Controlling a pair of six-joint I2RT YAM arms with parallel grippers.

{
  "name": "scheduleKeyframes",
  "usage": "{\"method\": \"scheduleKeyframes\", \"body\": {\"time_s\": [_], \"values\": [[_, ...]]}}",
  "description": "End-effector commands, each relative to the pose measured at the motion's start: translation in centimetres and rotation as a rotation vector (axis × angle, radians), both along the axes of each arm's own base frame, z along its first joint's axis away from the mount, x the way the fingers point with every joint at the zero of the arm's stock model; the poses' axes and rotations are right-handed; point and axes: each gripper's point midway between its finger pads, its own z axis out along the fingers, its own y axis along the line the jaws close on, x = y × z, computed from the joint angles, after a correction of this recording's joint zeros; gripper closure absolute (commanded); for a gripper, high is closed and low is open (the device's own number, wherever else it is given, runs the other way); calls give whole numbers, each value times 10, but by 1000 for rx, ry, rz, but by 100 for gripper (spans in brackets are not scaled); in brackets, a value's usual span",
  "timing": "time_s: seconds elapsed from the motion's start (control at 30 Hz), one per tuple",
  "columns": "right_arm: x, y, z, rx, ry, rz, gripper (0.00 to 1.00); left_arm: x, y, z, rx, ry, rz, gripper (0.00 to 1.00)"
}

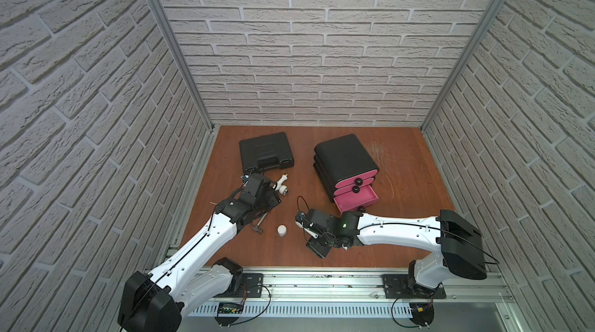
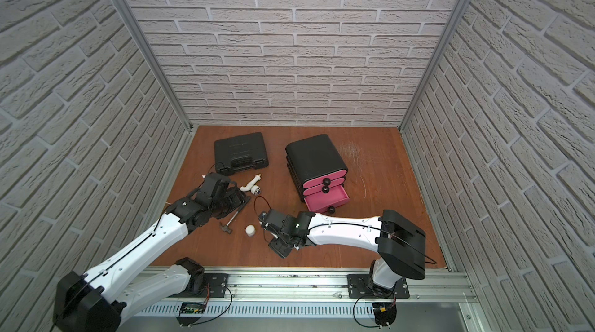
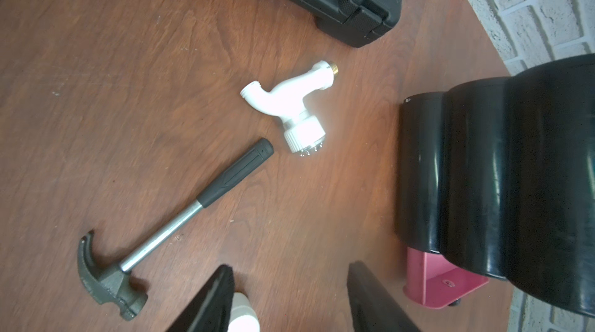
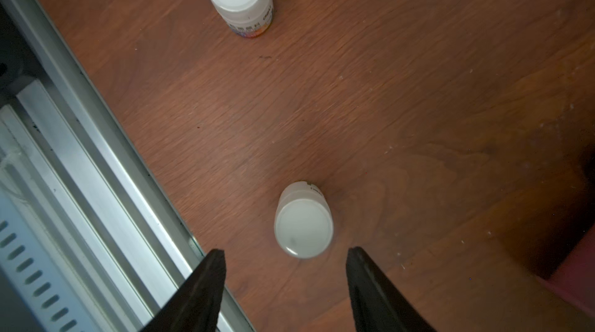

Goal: Put the paint cans in the drawer according to color
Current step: Pick up the paint can at the center of the board.

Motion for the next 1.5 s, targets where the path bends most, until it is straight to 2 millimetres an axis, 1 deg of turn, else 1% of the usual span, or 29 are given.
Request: {"method": "scheduleKeyframes", "body": {"time_s": [0.0, 0.17, 0.4, 0.53, 0.87, 1.0, 1.13, 1.23, 1.3, 1.37, 1.47], "values": [[8, 9, 3, 2, -19, -45, 36, 1, 2, 7, -32, -33, 18, 39], [11, 5, -8, -69, -12, -64, 38, 0, 4, 8, -37, -35, 20, 39], [13, -6, -14, -119, -7, -101, 41, 2, 3, 11, -37, -40, 7, 39], [16, -11, -14, -136, -13, -121, 44, 2, 2, 10, -37, -39, 4, 39], [15, -7, -21, -139, 18, -121, 52, 3, 1, 12, -37, -43, -5, 40], [15, -9, -22, -146, 20, -129, 58, 4, 0, 14, -34, -44, -11, 40], [15, -8, -19, -134, 18, -129, 69, 6, -1, 16, -28, -45, -24, 40], [15, -10, -13, -120, 14, -135, 73, 9, -3, 18, -24, -43, -37, 40], [16, -13, -6, -105, 6, -153, 73, 11, -4, 18, -23, -42, -44, 40], [21, -21, 4, -86, -10, -188, 74, 12, -6, 19, -27, -44, -48, 40], [33, -42, 23, -72, -44, -257, 75, 15, -12, 20, -36, -52, -62, 40]]}}
